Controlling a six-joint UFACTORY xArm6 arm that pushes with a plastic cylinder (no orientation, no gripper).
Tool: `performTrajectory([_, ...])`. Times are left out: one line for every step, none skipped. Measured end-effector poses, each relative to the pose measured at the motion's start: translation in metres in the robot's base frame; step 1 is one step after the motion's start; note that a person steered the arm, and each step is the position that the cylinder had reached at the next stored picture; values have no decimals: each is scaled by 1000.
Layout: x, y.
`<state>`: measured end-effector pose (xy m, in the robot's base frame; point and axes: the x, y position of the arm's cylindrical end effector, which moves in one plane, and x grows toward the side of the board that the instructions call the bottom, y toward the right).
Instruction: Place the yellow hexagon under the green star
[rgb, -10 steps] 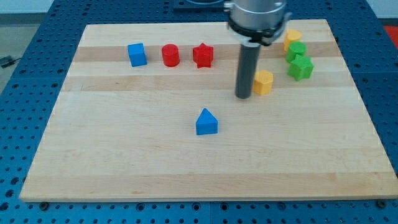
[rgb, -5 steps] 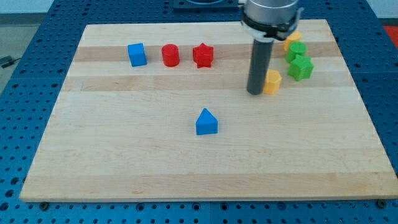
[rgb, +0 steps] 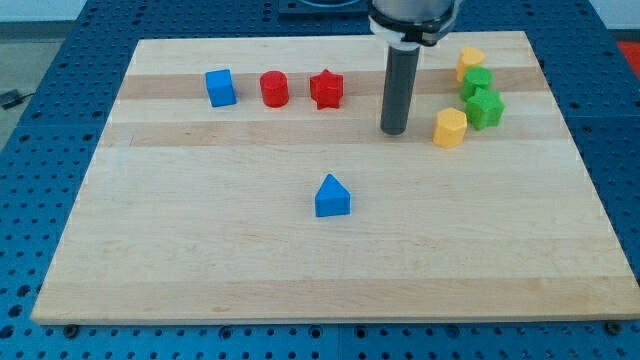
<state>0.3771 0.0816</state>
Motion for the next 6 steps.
performTrajectory([-8,24])
performTrajectory([-2,39])
performTrajectory([5,41])
performTrajectory([5,39])
performTrajectory([12,28])
performTrajectory([26,47])
